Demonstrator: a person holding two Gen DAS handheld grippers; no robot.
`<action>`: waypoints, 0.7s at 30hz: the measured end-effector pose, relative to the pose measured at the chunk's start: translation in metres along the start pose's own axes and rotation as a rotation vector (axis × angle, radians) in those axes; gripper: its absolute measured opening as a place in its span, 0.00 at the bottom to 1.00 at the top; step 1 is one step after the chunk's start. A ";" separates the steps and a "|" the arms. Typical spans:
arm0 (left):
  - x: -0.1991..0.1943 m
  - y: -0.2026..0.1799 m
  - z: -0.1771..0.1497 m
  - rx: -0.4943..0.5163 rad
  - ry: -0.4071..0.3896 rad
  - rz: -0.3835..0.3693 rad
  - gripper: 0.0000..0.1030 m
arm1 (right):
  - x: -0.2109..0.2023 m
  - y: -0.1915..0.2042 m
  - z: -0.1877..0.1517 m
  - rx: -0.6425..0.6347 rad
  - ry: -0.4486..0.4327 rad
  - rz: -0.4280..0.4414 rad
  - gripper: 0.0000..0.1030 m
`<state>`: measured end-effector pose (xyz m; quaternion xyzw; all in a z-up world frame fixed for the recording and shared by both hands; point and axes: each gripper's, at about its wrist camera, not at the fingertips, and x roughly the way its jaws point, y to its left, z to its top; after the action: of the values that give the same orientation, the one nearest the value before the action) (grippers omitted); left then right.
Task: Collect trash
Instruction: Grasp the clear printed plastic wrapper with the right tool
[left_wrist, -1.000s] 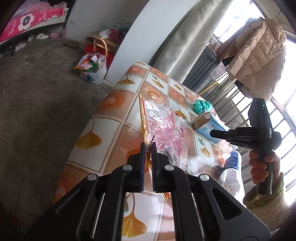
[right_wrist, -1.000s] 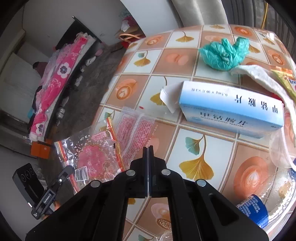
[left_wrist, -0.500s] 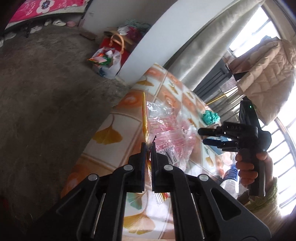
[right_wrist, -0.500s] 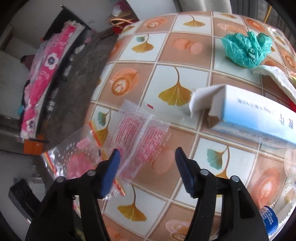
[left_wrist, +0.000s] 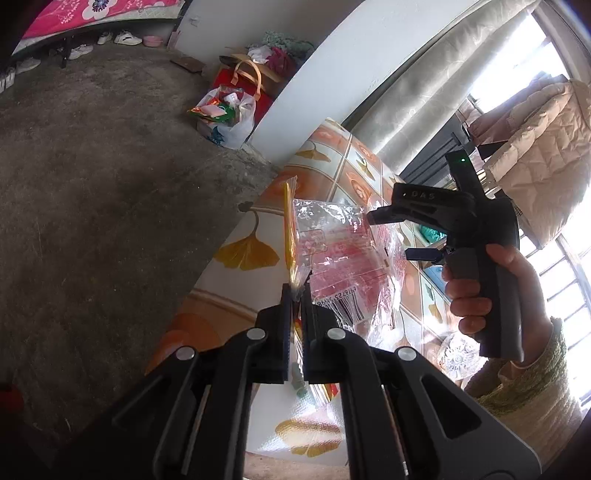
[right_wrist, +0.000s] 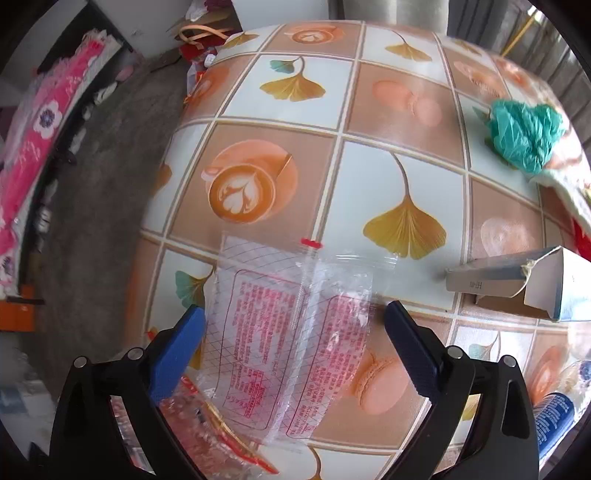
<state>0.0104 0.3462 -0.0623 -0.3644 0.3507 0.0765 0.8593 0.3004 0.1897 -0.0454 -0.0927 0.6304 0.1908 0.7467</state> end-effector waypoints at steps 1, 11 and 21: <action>0.000 0.001 0.000 -0.002 -0.001 0.000 0.03 | 0.000 0.004 -0.003 -0.035 -0.009 -0.022 0.94; -0.018 0.007 -0.001 -0.014 -0.051 -0.024 0.03 | -0.017 -0.003 -0.024 -0.140 -0.055 -0.036 0.62; -0.036 -0.018 0.005 0.038 -0.106 -0.078 0.02 | -0.036 -0.036 -0.031 -0.088 -0.053 0.109 0.15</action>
<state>-0.0063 0.3412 -0.0259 -0.3568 0.2915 0.0556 0.8858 0.2819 0.1389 -0.0196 -0.0859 0.6056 0.2611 0.7468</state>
